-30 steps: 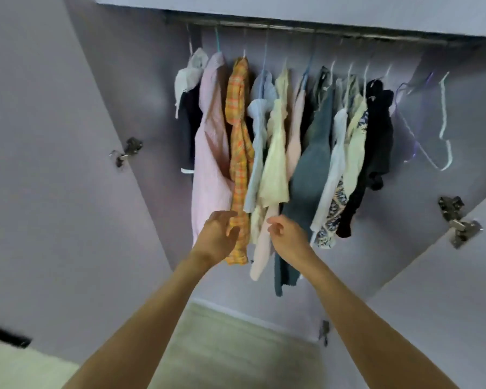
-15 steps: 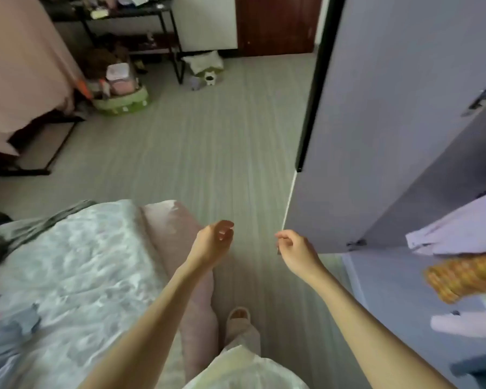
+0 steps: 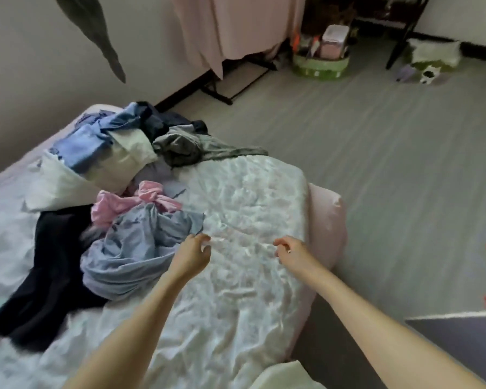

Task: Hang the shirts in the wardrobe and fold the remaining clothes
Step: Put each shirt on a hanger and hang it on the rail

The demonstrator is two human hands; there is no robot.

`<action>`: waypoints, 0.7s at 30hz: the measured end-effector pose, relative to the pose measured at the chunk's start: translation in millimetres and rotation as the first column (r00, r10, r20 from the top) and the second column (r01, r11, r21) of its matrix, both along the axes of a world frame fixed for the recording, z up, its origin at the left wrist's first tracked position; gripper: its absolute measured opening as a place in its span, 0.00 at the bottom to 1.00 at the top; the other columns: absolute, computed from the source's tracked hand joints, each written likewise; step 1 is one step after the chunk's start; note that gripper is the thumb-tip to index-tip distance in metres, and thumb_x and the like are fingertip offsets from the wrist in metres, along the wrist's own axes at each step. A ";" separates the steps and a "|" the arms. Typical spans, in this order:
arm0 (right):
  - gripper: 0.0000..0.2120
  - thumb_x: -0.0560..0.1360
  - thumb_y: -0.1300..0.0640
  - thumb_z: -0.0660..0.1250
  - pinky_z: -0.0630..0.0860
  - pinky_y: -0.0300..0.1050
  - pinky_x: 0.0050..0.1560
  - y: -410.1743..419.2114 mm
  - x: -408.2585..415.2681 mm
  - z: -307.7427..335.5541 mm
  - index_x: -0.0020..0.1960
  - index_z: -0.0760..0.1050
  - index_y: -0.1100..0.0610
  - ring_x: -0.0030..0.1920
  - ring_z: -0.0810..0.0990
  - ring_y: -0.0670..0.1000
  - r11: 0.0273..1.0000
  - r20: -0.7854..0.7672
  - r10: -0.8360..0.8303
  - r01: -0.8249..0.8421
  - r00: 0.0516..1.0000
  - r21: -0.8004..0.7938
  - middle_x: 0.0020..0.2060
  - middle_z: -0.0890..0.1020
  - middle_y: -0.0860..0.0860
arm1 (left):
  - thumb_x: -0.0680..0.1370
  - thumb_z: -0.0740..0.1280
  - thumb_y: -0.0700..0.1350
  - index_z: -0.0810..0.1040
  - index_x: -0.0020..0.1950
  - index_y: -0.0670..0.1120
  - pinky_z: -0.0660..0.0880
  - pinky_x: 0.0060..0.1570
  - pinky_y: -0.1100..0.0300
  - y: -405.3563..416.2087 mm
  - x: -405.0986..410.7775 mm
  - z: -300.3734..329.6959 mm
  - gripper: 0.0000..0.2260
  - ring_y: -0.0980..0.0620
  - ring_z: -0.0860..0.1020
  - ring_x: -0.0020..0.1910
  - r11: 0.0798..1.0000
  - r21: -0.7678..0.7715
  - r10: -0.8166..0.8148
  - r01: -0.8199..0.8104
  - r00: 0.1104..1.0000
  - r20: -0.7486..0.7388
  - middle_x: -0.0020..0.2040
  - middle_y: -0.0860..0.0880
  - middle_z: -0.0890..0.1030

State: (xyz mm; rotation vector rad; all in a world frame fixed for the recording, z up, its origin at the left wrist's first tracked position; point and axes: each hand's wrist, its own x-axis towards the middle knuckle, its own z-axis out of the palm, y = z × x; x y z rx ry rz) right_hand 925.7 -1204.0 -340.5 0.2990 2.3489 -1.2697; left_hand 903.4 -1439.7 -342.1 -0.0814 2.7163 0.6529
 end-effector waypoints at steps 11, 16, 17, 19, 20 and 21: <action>0.17 0.81 0.52 0.49 0.73 0.43 0.46 -121.9 -93.1 -78.1 0.64 0.70 0.53 0.49 0.78 0.49 0.970 0.198 0.232 -0.241 0.952 0.026 0.46 0.76 0.44 | 0.79 0.56 0.45 0.58 0.72 0.50 0.55 0.67 0.41 -141.4 -36.2 -140.1 0.21 0.43 0.54 0.72 0.827 -0.555 0.069 0.089 0.964 0.257 0.71 0.45 0.62; 0.16 0.80 0.51 0.52 0.77 0.51 0.49 -144.7 -100.2 -102.2 0.60 0.71 0.59 0.51 0.78 0.56 0.963 0.270 0.255 -0.268 0.928 0.011 0.53 0.79 0.56 | 0.77 0.60 0.36 0.74 0.43 0.43 0.68 0.44 0.51 -145.1 -33.2 -147.8 0.06 0.41 0.76 0.44 0.968 -0.242 0.082 -0.063 0.994 0.069 0.42 0.42 0.75; 0.19 0.80 0.49 0.53 0.76 0.54 0.52 -152.0 -102.0 -104.5 0.61 0.70 0.62 0.53 0.78 0.59 0.972 0.301 0.231 -0.235 0.925 -0.025 0.56 0.78 0.59 | 0.75 0.62 0.34 0.73 0.40 0.41 0.67 0.36 0.53 -136.8 -31.8 -141.7 0.05 0.42 0.74 0.37 0.995 -0.095 0.029 -0.032 0.999 -0.028 0.37 0.42 0.72; 0.25 0.78 0.44 0.57 0.76 0.52 0.50 -164.7 -105.6 -104.3 0.66 0.68 0.61 0.56 0.77 0.57 0.987 0.439 0.107 -0.042 0.892 -0.154 0.61 0.76 0.57 | 0.71 0.64 0.31 0.74 0.39 0.41 0.65 0.30 0.56 -110.2 -24.7 -121.7 0.06 0.45 0.72 0.31 0.986 0.101 -0.110 0.130 0.976 -0.189 0.33 0.44 0.71; 0.25 0.77 0.43 0.60 0.78 0.48 0.47 -170.7 -108.5 -103.4 0.66 0.68 0.60 0.55 0.78 0.54 0.974 0.526 0.050 0.076 0.849 -0.215 0.59 0.76 0.54 | 0.70 0.63 0.31 0.74 0.40 0.43 0.66 0.29 0.57 -96.0 -20.1 -112.7 0.07 0.46 0.73 0.31 0.959 0.189 -0.165 0.213 0.956 -0.243 0.34 0.44 0.73; 0.23 0.76 0.45 0.63 0.78 0.44 0.42 -175.4 -112.3 -102.1 0.63 0.70 0.61 0.52 0.80 0.52 0.947 0.593 0.015 0.178 0.805 -0.267 0.54 0.79 0.54 | 0.70 0.62 0.32 0.74 0.42 0.45 0.67 0.28 0.59 -82.5 -16.6 -105.3 0.08 0.46 0.73 0.32 0.927 0.255 -0.201 0.275 0.938 -0.281 0.35 0.45 0.74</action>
